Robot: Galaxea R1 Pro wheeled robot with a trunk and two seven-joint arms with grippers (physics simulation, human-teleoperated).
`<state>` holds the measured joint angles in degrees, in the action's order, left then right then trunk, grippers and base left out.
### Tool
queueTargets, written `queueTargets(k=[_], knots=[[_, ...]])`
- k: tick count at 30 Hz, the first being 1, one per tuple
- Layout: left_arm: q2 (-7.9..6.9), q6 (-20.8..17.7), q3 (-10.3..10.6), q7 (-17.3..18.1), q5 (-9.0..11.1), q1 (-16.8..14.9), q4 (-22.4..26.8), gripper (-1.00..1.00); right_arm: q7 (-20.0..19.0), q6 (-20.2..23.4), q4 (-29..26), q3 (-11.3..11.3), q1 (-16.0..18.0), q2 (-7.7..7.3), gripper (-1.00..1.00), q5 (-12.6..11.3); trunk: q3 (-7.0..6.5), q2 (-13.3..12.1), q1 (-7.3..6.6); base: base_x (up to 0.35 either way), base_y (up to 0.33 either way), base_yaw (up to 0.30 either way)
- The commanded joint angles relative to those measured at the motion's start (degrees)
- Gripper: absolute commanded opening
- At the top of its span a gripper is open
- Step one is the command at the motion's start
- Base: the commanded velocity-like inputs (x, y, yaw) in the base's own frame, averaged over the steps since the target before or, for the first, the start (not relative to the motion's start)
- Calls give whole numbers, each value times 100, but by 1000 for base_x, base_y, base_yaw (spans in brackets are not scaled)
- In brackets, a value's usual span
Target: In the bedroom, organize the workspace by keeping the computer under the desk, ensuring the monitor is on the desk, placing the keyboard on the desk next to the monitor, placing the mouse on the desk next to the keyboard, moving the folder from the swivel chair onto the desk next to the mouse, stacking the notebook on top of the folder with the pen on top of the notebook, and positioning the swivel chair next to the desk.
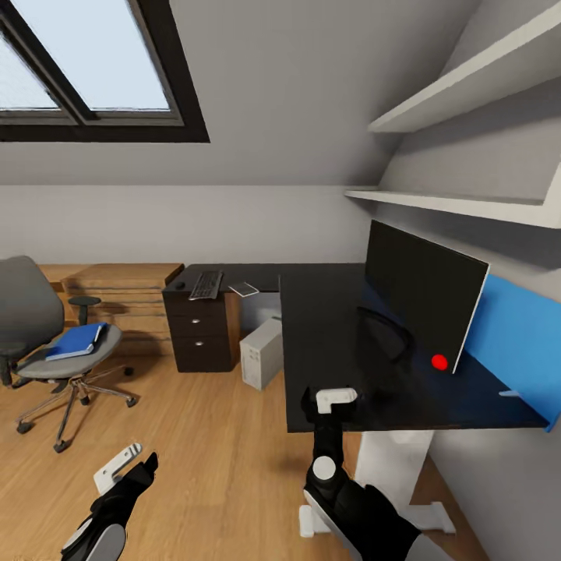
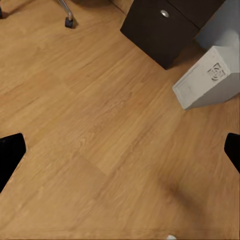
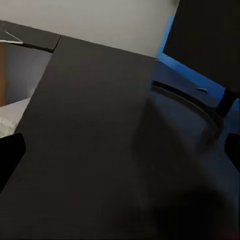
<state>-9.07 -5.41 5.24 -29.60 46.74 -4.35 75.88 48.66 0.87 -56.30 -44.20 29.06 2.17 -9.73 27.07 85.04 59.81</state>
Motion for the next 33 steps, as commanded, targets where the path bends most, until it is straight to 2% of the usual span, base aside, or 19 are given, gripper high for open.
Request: queueTargets(k=[1,2,6,18,20,23,25,27,28,31,33], knots=[[-7,-12,37,-41,18,-5,-9,100,-33,-41,95,-16,11,19,100,-31,6,4,2,152,318,174],[-7,-12,91,-40,13,-5,-51,100,-222,-209,469,-6,24,136,100,-18,6,4,2,168,315,103],[-7,-17,113,-30,17,-5,-77,100,-300,-298,674,-2,30,229,100,-5,6,4,2,184,309,38],[12,-19,154,-20,-40,-5,-82,100,-325,-453,736,-30,31,242,100,17,6,4,2,202,303,3],[44,-20,303,-27,-142,-5,-86,100,-332,-455,740,-53,31,246,100,42,6,4,2,204,302,0],[61,-21,384,-31,-196,-5,-128,100,-445,-475,748,-64,30,243,100,59,6,4,2,204,303,0],[68,-21,408,-29,-215,-5,-201,100,-737,-483,784,-51,30,244,100,61,6,4,2,204,302,0],[61,-36,422,-28,-224,-2,-404,100,-1304,-483,1051,-17,34,274,100,47,6,4,2,204,302,0],[57,-54,424,-27,-228,-18,-743,100,-1550,-483,1275,-3,43,367,100,24,6,4,2,204,302,0],[59,-63,425,-22,-289,-235,-1465,100,-1906,-483,1741,63,94,620,100,3,6,4,2,204,302,0],[61,-64,425,-16,-336,-331,-1641,100,-2039,-483,1911,133,146,694,100,-4,6,4,2,203,302,0]])
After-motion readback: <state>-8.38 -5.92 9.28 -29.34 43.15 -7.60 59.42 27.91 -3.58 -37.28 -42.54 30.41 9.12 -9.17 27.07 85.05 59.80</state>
